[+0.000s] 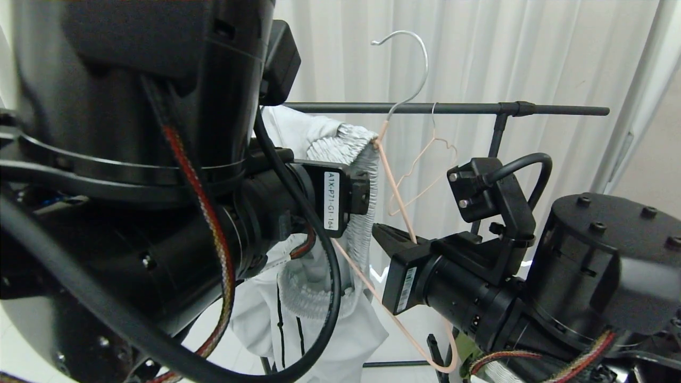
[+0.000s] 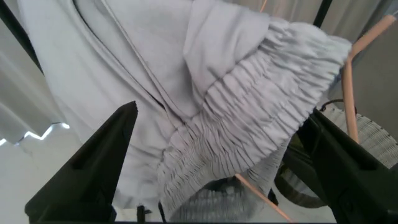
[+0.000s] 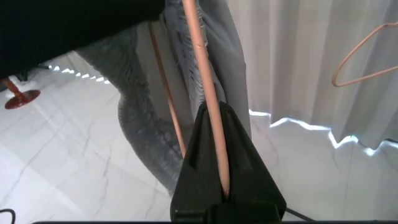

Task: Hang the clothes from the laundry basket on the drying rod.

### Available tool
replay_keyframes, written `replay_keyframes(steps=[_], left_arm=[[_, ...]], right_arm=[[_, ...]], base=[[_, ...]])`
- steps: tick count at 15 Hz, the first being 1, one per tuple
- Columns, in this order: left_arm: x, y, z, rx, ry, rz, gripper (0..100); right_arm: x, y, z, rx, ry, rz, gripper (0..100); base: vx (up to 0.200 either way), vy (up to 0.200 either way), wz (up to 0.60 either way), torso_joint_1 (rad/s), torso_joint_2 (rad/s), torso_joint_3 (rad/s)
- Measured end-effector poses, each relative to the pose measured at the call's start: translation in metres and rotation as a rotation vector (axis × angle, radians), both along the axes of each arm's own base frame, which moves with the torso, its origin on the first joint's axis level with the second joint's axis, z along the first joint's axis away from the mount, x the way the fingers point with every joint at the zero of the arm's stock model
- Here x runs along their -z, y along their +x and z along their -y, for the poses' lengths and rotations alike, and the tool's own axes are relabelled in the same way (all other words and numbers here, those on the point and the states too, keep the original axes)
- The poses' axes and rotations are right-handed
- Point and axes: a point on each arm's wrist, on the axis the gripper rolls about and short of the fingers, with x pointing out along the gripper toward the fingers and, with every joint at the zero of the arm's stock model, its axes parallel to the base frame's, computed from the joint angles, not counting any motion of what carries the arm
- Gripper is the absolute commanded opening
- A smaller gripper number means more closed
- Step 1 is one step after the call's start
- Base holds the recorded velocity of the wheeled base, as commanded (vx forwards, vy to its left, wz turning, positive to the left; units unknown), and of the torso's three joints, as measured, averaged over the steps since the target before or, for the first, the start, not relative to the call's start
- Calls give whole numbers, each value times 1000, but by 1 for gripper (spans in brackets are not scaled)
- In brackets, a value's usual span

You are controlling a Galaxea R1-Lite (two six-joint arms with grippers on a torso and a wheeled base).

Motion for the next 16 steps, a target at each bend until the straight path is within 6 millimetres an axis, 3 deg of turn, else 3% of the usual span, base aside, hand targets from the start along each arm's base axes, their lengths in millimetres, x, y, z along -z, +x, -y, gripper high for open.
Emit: replay_keyframes(steps=[6,10,13,16], left_arm=[[8,-15,-5,42,27,-13,100],[10,-35,-39,95,68,-2,100],[7,-46,-70,311,112,11,100],[12,-41,-106,439,222,58,100]], right_arm=[[-4,-1,7,15,0,21,0],[1,-3,13,19,-43,32,0],[16,-8,21,9,-125,40,0],[26,-17,33,-9,-164,29,0]], base=[[0,0,0,0,0,0],[0,0,0,0,0,0],[0,0,0,0,0,0],[0,0,0,0,0,0]])
